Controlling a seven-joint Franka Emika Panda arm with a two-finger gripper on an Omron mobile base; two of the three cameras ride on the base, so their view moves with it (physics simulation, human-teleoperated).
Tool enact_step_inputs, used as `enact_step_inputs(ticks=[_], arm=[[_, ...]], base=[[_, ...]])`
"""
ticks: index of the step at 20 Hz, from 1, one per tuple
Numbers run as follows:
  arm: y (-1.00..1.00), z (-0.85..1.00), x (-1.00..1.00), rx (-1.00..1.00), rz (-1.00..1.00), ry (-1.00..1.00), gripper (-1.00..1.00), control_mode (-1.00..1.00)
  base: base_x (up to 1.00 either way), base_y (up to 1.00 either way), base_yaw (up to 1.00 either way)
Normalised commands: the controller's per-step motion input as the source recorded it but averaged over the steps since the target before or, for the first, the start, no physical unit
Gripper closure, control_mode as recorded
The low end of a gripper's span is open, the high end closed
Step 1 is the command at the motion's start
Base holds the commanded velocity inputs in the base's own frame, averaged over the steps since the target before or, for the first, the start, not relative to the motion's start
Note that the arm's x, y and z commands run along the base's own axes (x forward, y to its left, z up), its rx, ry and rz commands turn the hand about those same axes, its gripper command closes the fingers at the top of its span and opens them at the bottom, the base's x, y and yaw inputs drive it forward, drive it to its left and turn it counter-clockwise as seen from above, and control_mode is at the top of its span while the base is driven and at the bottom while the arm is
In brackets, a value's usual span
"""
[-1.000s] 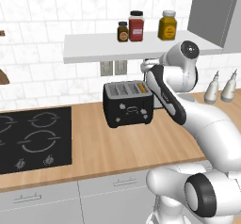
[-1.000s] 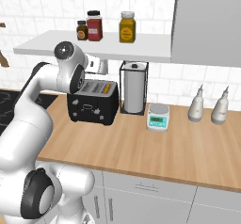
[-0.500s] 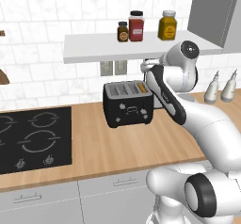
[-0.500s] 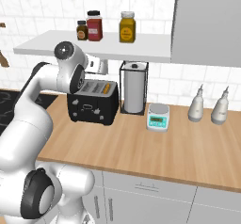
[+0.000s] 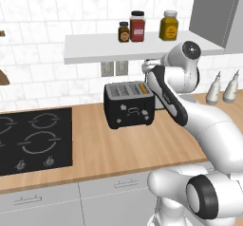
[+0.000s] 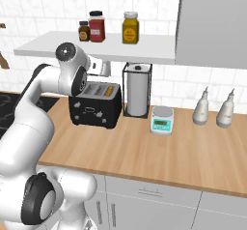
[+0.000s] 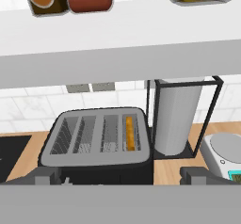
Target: Start the toaster. Once the lever pops up, take the bread to the plate on the dining counter.
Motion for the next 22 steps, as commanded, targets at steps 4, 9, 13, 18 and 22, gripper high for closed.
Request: enact_step_inputs(ticks=[4,9,13,18,22], arm=[[0.0,0.0,0.0,0.0,0.0,0.0,-1.0,-1.0],[0.0,0.0,0.0,0.0,0.0,0.0,-1.0,-1.0],[0.0,0.0,0.0,0.0,0.0,0.0,-1.0,-1.0],[0.0,0.0,0.0,0.0,0.0,0.0,-1.0,-1.0],[0.0,0.0,0.0,0.0,0.0,0.0,-1.0,-1.0]], base=[[0.0,0.0,0.0],[0.0,0.0,0.0],[0.0,0.0,0.0],[0.0,0.0,0.0],[0.0,0.0,0.0]])
